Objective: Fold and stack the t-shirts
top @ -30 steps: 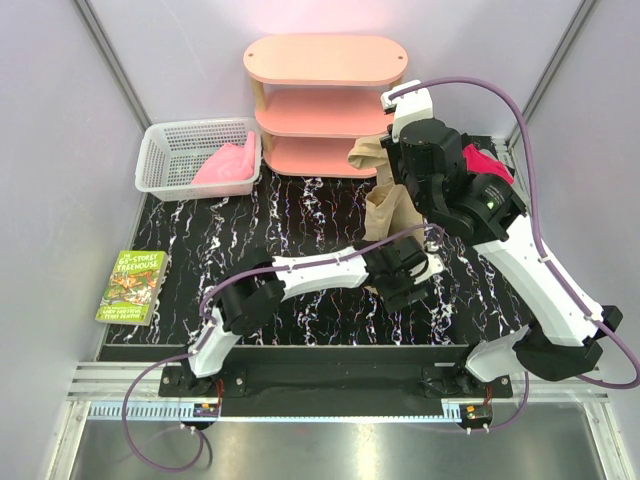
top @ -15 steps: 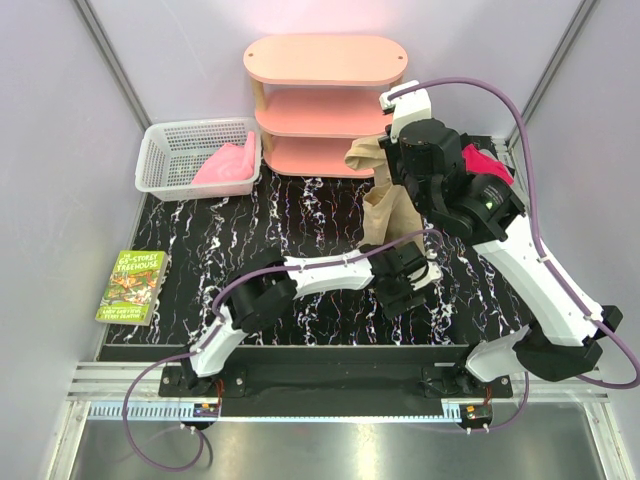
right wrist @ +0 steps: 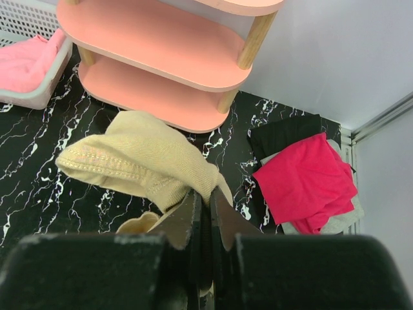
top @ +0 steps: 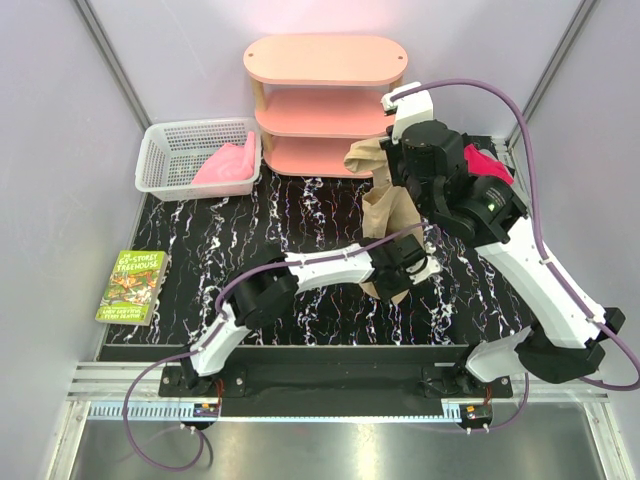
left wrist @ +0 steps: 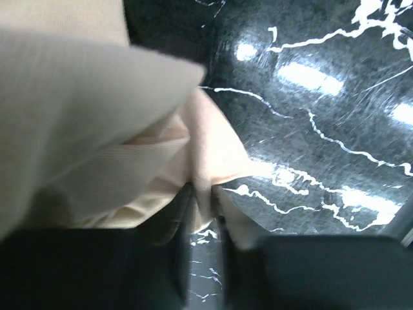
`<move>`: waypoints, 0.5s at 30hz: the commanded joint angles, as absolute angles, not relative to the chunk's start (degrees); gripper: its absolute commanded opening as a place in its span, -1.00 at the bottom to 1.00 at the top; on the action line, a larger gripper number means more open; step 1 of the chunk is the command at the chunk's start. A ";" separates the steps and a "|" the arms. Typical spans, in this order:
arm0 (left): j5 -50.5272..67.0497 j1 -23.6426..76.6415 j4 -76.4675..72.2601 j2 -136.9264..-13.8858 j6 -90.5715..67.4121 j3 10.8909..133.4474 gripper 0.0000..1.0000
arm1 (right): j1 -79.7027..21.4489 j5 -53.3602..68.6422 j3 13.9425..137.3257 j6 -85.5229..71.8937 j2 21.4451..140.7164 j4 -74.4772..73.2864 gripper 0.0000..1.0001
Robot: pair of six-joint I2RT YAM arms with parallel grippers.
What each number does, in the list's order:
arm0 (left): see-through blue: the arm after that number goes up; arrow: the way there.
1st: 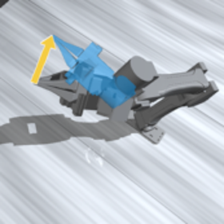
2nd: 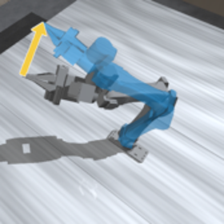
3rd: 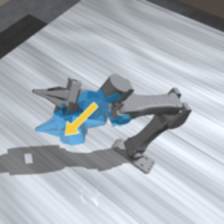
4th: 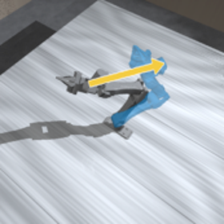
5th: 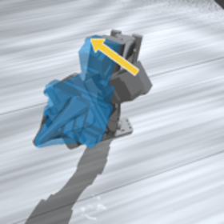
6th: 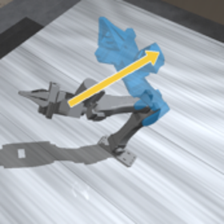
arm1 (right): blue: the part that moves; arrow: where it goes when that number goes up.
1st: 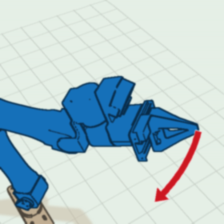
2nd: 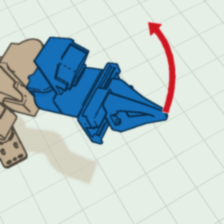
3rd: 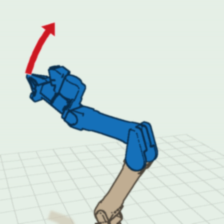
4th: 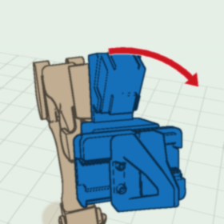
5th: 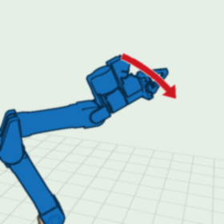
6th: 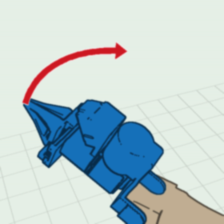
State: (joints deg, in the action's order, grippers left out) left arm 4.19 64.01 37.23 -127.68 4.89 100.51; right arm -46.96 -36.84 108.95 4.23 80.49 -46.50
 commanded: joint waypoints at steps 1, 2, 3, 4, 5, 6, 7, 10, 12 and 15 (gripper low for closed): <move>7.12 62.76 39.46 -129.02 5.10 101.95 -0.78 | -46.49 -36.83 108.99 3.52 78.13 -43.24 -1.00; 7.21 62.49 39.64 -129.02 5.10 101.95 -0.92 | -46.49 -36.91 108.98 3.60 78.05 -43.33 -1.00; 7.12 62.14 39.99 -129.02 5.18 101.87 -0.99 | -46.49 -36.91 108.81 3.60 77.96 -43.24 -1.00; 6.86 61.96 40.25 -128.94 5.71 101.78 -1.00 | -46.49 -37.00 108.72 3.69 77.87 -43.24 -1.00; 6.42 61.44 40.69 -128.15 6.06 101.52 -1.00 | -46.49 -37.61 108.55 3.87 77.78 -43.33 -1.00; 6.42 61.00 41.56 -127.62 6.33 101.34 -1.00 | -46.49 -37.97 108.28 4.39 77.87 -43.33 -1.00; 6.33 60.47 42.27 -125.35 7.37 100.99 -1.00 | -46.49 -38.49 108.28 4.57 77.87 -43.24 -1.00; 6.15 56.62 44.73 -117.29 8.35 97.74 -1.00 | -46.15 -39.29 107.93 5.10 77.43 -43.33 -1.00; 7.56 51.52 47.09 -112.00 8.44 95.11 -1.00 | -45.79 -39.64 107.84 5.27 77.34 -43.24 -1.00; 7.91 43.79 51.22 -101.10 9.84 92.04 -1.00 | -45.35 -42.18 107.40 6.15 77.87 -43.24 -1.00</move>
State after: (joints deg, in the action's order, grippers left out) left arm 6.79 54.19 44.71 -118.39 7.60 94.13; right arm -46.35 -37.82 107.53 4.82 79.66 -46.28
